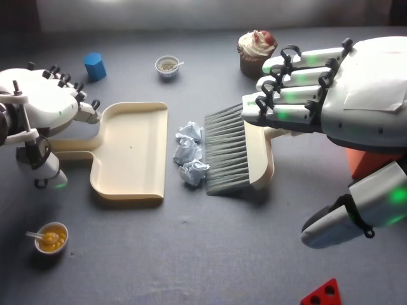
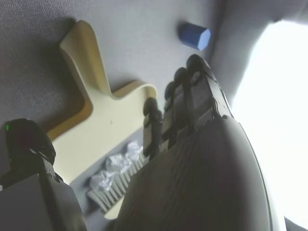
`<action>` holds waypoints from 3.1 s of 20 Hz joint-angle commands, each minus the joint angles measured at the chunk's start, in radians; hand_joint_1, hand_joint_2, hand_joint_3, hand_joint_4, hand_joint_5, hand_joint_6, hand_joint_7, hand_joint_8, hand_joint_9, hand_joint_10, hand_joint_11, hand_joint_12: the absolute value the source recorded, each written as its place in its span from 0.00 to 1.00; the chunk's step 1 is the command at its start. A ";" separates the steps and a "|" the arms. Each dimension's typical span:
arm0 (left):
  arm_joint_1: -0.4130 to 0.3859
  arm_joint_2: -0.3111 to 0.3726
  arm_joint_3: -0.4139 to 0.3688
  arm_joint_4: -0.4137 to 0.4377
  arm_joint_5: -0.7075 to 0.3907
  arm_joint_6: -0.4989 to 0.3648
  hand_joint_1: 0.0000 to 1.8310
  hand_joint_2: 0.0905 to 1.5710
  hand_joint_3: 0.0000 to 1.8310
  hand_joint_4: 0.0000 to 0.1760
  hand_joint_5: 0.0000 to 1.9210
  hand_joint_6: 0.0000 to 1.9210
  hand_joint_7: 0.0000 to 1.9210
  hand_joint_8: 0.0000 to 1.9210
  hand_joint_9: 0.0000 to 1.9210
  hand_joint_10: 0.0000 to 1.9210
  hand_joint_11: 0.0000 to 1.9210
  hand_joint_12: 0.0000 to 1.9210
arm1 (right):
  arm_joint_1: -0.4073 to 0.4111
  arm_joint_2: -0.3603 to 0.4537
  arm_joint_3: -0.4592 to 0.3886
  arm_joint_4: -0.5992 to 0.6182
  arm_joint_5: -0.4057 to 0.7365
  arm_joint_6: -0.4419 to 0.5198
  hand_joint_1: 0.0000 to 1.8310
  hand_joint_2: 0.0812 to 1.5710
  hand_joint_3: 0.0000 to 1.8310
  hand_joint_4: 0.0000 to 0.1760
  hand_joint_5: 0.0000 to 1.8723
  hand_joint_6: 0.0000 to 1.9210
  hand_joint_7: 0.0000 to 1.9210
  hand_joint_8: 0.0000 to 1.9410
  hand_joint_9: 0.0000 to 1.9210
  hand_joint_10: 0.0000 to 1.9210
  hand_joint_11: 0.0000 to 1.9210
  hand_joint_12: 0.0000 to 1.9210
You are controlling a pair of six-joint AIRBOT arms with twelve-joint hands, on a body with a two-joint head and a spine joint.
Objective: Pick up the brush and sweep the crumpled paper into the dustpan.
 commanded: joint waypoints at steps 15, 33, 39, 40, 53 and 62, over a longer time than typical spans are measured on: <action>0.038 -0.076 0.050 0.022 -0.121 -0.005 0.48 0.59 0.00 0.52 0.35 0.02 0.12 0.00 0.10 0.00 0.07 0.05 | 0.014 0.011 -0.005 0.002 -0.013 -0.001 0.00 0.52 0.00 0.00 0.06 0.00 0.06 0.00 0.06 0.00 0.04 0.01; 0.033 -0.097 0.048 0.031 -0.173 0.007 0.62 0.66 0.00 0.00 0.56 0.42 0.21 0.00 0.18 0.00 0.05 0.21 | 0.014 0.011 -0.047 -0.042 -0.193 0.004 0.00 0.55 0.01 0.00 0.05 0.00 0.05 0.00 0.05 0.00 0.03 0.01; -0.042 -0.125 0.098 0.006 -0.167 0.090 0.62 0.67 0.00 0.00 0.55 0.44 0.20 0.00 0.17 0.00 0.03 0.24 | -0.008 0.002 -0.121 -0.419 -0.450 0.205 0.43 0.63 0.00 0.00 0.04 0.00 0.05 0.01 0.06 0.01 0.06 0.02; -0.049 -0.131 0.113 0.007 -0.153 0.094 0.61 0.67 0.00 0.00 0.55 0.44 0.21 0.00 0.17 0.00 0.03 0.24 | -0.009 0.002 -0.138 -0.436 -0.484 0.205 0.49 0.65 0.00 0.00 0.06 0.00 0.08 0.00 0.08 0.01 0.08 0.02; -0.079 -0.189 0.152 0.041 -0.112 0.049 0.61 0.67 0.00 0.00 0.56 0.43 0.20 0.00 0.16 0.00 0.04 0.24 | -0.108 -0.158 -0.206 -0.291 -1.051 -0.011 0.76 0.60 0.00 0.00 0.13 0.01 0.15 0.00 0.17 0.00 0.16 0.03; -0.087 -0.214 0.208 0.134 -0.111 -0.040 0.61 0.67 0.00 0.00 0.55 0.45 0.20 0.00 0.16 0.00 0.02 0.23 | -0.225 -0.381 -0.073 -0.238 -1.307 -0.034 0.72 0.60 0.00 0.00 0.12 0.00 0.13 0.00 0.14 0.00 0.14 0.02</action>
